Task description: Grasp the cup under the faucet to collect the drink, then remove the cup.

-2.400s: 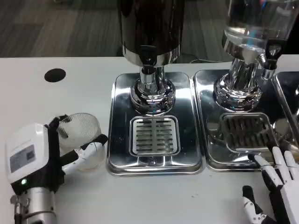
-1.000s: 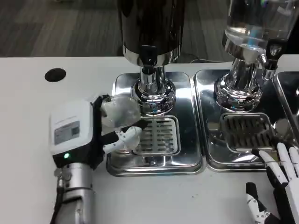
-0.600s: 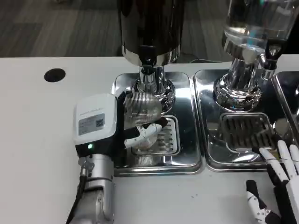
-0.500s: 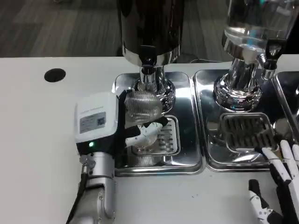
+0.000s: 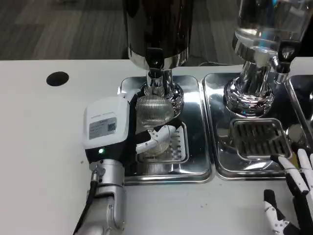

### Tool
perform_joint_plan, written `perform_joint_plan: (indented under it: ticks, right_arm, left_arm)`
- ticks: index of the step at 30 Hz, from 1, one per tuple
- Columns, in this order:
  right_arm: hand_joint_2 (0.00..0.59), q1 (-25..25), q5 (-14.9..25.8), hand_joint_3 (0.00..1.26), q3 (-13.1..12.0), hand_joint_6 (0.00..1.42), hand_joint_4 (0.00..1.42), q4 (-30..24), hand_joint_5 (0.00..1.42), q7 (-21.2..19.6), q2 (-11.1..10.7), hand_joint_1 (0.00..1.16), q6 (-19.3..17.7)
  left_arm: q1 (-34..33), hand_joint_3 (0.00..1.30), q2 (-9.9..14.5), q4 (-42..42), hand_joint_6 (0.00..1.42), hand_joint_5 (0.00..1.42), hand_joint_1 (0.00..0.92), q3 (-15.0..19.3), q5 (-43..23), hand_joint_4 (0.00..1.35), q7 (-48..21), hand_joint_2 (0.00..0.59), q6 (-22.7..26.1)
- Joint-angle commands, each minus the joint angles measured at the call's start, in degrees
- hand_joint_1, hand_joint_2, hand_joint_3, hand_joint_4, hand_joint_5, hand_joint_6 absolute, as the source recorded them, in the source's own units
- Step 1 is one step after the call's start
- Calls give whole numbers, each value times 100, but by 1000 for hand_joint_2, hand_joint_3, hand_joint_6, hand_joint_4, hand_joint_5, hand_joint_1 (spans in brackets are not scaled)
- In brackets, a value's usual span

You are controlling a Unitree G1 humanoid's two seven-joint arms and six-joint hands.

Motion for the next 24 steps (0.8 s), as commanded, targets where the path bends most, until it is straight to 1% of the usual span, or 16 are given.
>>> perform_joint_plan:
  ticks: [1,5,9,11,16,19,22,24]
  right_arm:
    - [460,77,59,187,-110,131,0,-10,0,-55,-27,232,-87]
    - [460,122,99,187,-191,131,0,-15,0,-52,-51,227,-145]
    - [455,121,12,187,-171,131,0,-45,0,-36,-31,192,-156]
    - [453,104,19,187,-174,131,0,-44,0,-22,-22,189,-164]
    - [454,47,-45,187,-150,131,0,-48,0,-76,-12,184,-191]
    - [456,35,-149,187,-121,80,0,-111,0,-100,15,175,-190]
    - [451,8,-248,178,-89,58,0,-251,0,-58,50,182,-160]
    - [452,-6,-345,175,-59,54,0,-332,0,-15,53,185,-106]
  left_arm:
    - [-23,305,-20,66,678,506,47,2,-33,261,129,73,-77]
    - [-10,261,-15,-10,585,465,29,-28,27,214,214,58,-79]
    - [25,202,24,-156,454,384,9,-45,89,149,275,46,-74]
    - [74,196,49,-254,392,354,0,-21,69,133,311,42,-125]
    - [378,182,180,-945,324,317,0,41,105,120,348,39,-203]
    - [564,175,275,-1562,266,287,0,68,194,107,271,38,-231]
    - [645,173,379,-2090,259,286,0,32,295,107,180,39,-340]
    - [674,173,398,-2378,257,286,0,9,391,107,108,40,-371]
